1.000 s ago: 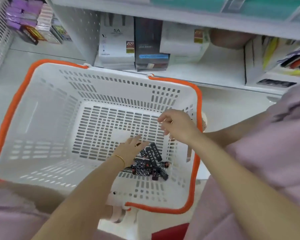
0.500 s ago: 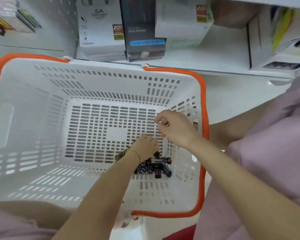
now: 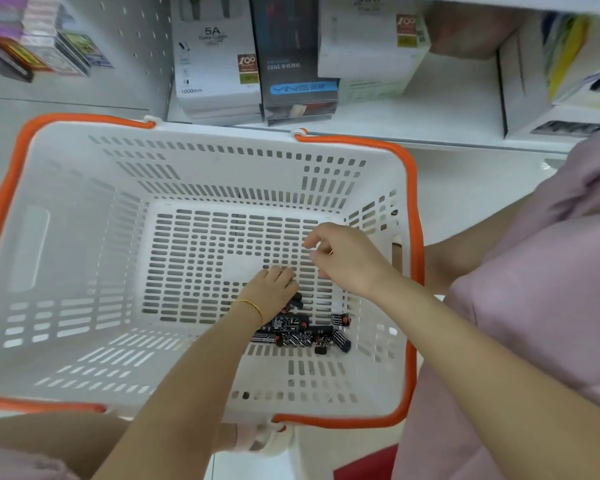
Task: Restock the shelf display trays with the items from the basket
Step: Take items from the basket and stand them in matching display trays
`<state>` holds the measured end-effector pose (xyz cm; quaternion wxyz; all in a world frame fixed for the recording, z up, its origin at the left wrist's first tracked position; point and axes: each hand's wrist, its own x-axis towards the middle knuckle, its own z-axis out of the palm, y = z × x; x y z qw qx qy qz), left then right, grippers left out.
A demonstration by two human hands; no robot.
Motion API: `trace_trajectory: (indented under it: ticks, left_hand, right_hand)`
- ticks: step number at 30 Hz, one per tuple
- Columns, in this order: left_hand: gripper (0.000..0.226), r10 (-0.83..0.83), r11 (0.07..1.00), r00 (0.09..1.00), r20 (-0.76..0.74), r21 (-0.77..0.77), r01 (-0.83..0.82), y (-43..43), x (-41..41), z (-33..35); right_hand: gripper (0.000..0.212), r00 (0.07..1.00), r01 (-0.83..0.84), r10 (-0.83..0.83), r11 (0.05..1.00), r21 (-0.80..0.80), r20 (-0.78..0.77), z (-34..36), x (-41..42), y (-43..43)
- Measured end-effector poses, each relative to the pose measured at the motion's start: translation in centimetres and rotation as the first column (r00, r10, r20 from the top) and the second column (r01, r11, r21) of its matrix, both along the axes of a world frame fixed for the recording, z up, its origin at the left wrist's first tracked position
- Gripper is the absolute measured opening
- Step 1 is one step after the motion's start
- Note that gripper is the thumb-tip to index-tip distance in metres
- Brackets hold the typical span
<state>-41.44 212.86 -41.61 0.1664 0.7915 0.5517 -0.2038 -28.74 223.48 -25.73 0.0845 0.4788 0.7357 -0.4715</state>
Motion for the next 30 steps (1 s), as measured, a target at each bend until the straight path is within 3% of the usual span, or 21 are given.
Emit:
trace_trajectory:
  ticks: [9,11,14,16,19,30]
  left_hand:
    - [0.041,0.026,0.998,0.998,-0.065,-0.055,-0.030,0.2,0.8,-0.4]
    - [0.034,0.175,0.983,0.984,-0.041,-0.056,-0.177,0.5,0.5,-0.3]
    - [0.034,0.480,0.877,0.877,0.010,-0.026,-0.479,0.3,-1.3,-0.1]
    - [0.037,0.553,0.829,0.833,0.018,-0.108,-0.548,-0.7,-2.6,-0.2]
    - [0.035,0.500,0.838,0.866,-0.019,-0.244,-0.489,-2.5,-2.9,-0.6]
    - [0.056,0.256,0.896,0.960,-0.114,-0.343,-0.280,-2.1,0.5,0.0]
  right_hand:
    - [0.023,1.000,0.015,-0.014,1.000,-0.011,0.014,-0.1,0.6,0.1]
    - [0.022,1.000,0.011,-0.011,1.000,-0.006,0.009,-0.2,0.6,0.1]
    - [0.022,1.000,0.006,-0.006,1.000,-0.009,0.005,-0.3,0.6,0.2]
    - [0.022,1.000,-0.005,0.005,1.000,-0.008,0.006,-0.3,0.6,0.2]
    - [0.022,1.000,-0.028,0.028,1.000,-0.006,0.012,-0.1,0.3,0.2]
    - [0.022,0.999,-0.034,0.035,0.999,-0.028,0.037,-0.2,0.5,0.1]
